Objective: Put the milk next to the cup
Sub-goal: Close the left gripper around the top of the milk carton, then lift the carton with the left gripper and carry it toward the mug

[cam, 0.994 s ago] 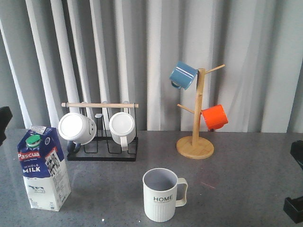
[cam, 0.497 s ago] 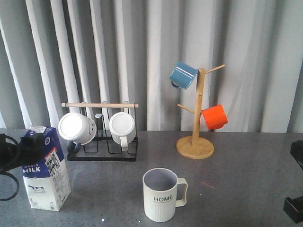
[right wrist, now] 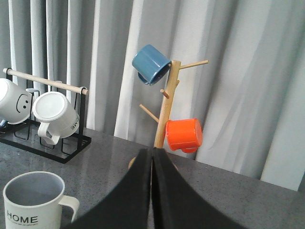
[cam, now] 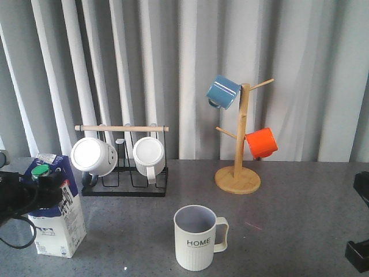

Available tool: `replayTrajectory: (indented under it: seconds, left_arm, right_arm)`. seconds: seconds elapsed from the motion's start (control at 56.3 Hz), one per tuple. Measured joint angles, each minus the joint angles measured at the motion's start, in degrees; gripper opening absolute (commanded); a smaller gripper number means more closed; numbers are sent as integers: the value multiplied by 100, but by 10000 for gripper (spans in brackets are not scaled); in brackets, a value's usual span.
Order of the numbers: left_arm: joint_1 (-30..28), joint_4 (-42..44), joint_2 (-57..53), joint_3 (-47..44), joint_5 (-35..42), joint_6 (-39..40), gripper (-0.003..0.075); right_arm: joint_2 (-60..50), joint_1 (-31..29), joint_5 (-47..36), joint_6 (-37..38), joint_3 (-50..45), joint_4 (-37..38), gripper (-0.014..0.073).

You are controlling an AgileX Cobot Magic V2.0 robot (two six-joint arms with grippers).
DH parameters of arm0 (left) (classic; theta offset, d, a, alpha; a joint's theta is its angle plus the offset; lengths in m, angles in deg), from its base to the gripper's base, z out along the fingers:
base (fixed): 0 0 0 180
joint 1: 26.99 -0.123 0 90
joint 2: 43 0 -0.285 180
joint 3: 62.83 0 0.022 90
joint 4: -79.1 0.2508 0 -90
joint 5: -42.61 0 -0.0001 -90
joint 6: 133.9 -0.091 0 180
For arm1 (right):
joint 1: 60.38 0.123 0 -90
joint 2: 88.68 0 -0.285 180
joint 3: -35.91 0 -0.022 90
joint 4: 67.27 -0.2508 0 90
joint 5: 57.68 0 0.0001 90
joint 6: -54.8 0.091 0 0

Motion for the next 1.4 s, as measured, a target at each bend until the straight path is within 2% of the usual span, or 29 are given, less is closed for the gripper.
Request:
replayTrajectory:
  seconds: [0.124,0.302,0.462,0.621,0.781,1.207,1.402]
  left_arm:
    - [0,0,104,18,34,0,522]
    - [0,0,240,18,28,0,326]
    - [0,0,252,18,67,5,181]
    - [0,0,252,18,161,5,90]
    - [0,0,252,18,161,5,53]
    - [0,6,252,18,161,292,55]
    - [133,0,182,18,-39,789,56]
  right_arm:
    - [0,0,0,0,0,0,-8]
    - [0,0,0,0,0,0,-8]
    - [0,0,0,-2,0,0,-8]
    - [0,0,0,-2,0,0,-8]
    - [0,0,0,-2,0,0,-8]
    - [0,0,0,-2,0,0,-8]
    - [0,0,0,-2,0,0,-8]
